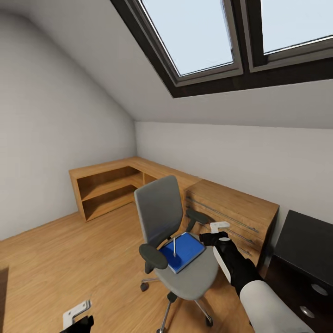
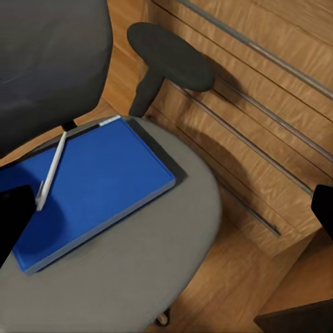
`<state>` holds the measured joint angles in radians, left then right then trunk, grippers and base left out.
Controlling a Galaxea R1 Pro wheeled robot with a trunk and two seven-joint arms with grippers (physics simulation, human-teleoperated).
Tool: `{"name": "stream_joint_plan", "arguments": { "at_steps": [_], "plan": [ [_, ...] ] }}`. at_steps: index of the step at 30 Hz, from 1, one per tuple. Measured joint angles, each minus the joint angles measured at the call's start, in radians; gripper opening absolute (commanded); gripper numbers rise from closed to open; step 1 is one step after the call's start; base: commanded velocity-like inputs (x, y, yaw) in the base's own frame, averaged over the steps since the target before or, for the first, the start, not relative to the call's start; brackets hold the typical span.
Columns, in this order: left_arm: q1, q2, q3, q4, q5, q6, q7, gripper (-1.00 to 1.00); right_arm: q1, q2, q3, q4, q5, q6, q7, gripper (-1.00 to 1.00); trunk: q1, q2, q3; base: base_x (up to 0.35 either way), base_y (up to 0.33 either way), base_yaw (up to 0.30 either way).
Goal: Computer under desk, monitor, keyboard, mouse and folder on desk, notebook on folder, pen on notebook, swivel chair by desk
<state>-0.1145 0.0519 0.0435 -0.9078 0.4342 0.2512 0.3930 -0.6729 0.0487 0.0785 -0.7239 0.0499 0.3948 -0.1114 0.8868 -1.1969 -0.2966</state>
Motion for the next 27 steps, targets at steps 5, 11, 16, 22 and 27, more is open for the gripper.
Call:
{"name": "stream_joint_plan", "arguments": {
  "at_steps": [5, 11, 16, 22, 27],
  "plan": [
    [0.000, 0.000, 0.000, 0.019, -0.027, -0.049, 0.000, 1.00, 0.000, 0.002, 0.000, 0.001, 0.000, 0.000, 0.000, 1.00, 0.000, 0.000, 0.000, 0.000, 0.000, 0.000],
    [0.000, 0.000, 0.000, 0.044, -0.031, -0.065, 0.000, 1.00, 0.003, 0.003, 0.001, 0.004, 0.000, -0.001, 0.001, 1.00, 0.000, 0.000, 0.000, 0.000, 0.000, 0.000],
    [0.000, 0.000, -0.001, 0.085, -0.037, -0.075, 0.000, 1.00, 0.005, 0.010, 0.007, 0.008, 0.001, -0.004, 0.000, 1.00, 0.000, 0.000, 0.000, 0.000, 0.000, 0.082],
    [0.000, 0.000, -0.002, 0.103, -0.040, -0.133, 0.000, 1.00, 0.006, 0.020, 0.021, 0.010, 0.001, -0.006, 0.000, 1.00, 0.000, 0.000, -0.003, 0.014, 0.000, 0.220],
    [0.000, -0.003, -0.004, 0.107, -0.040, -0.147, 0.000, 1.00, 0.012, 0.023, 0.046, 0.011, 0.001, -0.006, 0.001, 1.00, 0.000, 0.000, -0.005, 0.218, 0.000, 0.248]
  ]
}}
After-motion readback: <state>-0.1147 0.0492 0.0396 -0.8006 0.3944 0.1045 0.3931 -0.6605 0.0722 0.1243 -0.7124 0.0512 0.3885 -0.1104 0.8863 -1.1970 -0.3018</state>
